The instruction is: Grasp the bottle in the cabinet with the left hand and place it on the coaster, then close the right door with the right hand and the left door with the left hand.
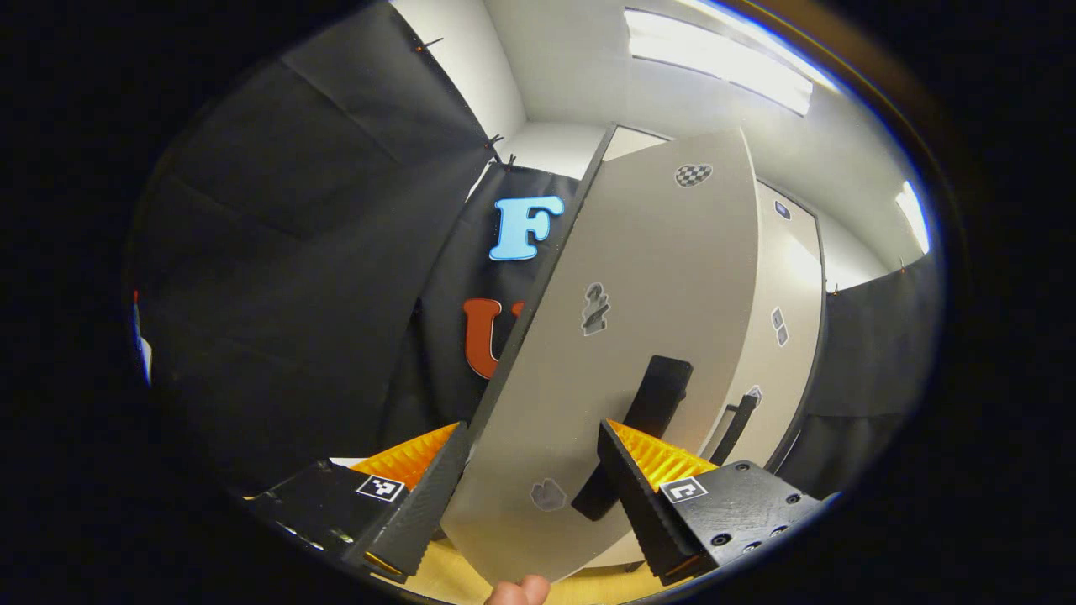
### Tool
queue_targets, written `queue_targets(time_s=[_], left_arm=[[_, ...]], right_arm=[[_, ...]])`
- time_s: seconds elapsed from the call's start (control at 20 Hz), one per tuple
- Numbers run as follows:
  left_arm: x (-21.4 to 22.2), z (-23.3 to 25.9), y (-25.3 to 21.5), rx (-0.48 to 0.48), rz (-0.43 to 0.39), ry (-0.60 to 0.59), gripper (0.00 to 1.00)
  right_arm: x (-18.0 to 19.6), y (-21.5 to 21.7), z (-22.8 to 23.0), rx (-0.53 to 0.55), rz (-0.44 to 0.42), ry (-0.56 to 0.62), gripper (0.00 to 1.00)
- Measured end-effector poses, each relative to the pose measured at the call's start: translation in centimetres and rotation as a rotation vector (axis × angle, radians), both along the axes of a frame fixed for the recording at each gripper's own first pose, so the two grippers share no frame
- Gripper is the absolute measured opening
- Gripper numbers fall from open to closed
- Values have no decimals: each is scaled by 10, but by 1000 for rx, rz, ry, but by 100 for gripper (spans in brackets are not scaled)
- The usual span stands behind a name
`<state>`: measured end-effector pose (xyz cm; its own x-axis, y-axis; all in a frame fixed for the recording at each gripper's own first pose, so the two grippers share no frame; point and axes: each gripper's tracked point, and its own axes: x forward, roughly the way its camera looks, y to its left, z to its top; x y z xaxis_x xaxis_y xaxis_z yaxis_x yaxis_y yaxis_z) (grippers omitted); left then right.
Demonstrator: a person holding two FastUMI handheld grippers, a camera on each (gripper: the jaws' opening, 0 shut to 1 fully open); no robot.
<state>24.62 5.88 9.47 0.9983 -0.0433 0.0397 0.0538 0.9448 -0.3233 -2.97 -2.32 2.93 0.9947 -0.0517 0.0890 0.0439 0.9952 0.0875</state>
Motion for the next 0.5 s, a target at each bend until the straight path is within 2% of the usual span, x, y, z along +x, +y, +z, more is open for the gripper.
queue_targets(time_s=[0.05,0.15,0.2,0.35,0.4,0.45,0.5], left_arm=[[-1,1,-4,11,-7,-10,97],[-6,1,-9,24,-22,-10,94],[-10,-1,-10,24,-29,-4,99],[-33,-16,-23,47,-66,19,99],[-43,-24,-25,66,-73,26,95],[-55,-31,-28,89,-77,29,100],[-65,-37,-31,115,-80,28,100]], right_arm=[[-3,-3,1,-6,-12,-3,82],[-9,-9,-1,-12,-32,-2,82],[-9,-12,-2,-9,-39,4,82],[-7,-11,-1,8,-31,4,82],[-5,-9,1,10,-25,-1,82],[-3,-6,1,13,-17,1,82],[1,0,-1,17,0,6,82]])
